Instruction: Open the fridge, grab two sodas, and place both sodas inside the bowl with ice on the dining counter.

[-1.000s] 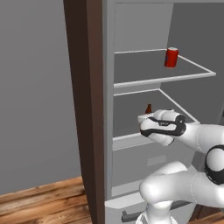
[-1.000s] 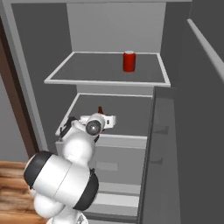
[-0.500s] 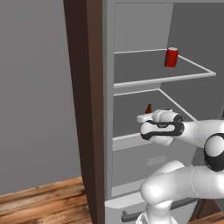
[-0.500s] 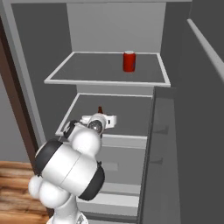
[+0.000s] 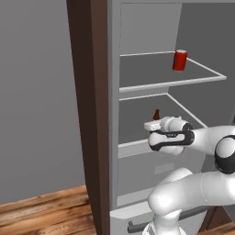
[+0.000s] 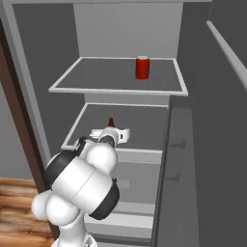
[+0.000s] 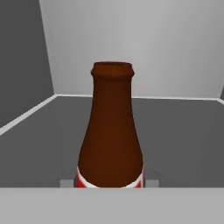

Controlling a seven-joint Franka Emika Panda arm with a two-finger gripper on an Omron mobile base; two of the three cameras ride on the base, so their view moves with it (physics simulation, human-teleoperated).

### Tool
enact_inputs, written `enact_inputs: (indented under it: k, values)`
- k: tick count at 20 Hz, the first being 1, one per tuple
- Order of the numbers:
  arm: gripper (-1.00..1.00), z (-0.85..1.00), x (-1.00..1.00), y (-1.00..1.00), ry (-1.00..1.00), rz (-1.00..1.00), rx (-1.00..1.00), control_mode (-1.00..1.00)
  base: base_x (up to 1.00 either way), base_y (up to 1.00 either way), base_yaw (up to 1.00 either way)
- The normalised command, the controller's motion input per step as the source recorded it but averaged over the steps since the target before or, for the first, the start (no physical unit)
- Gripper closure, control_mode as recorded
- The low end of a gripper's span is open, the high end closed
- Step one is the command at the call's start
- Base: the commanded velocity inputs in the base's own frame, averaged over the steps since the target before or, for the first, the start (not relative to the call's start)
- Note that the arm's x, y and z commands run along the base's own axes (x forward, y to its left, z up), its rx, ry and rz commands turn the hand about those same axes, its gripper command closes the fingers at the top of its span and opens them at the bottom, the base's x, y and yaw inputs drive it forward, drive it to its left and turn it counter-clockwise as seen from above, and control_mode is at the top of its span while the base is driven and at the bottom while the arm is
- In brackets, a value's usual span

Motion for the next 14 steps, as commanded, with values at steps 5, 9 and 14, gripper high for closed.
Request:
enact_inputs:
  k: [5, 9, 14]
  values:
    - [1.00, 0.00, -0.17, 0.00, -0.06, 0.00, 0.00, -1.00, 0.00, 0.00, 0.00]
    - [1.00, 0.07, -0.50, 0.08, -0.10, 0.00, 0.00, -1.00, 0.00, 0.00, 0.00]
    - [1.00, 0.05, -0.80, 0.17, -0.09, 0.03, -0.01, -1.00, 0.00, 0.00, 0.00]
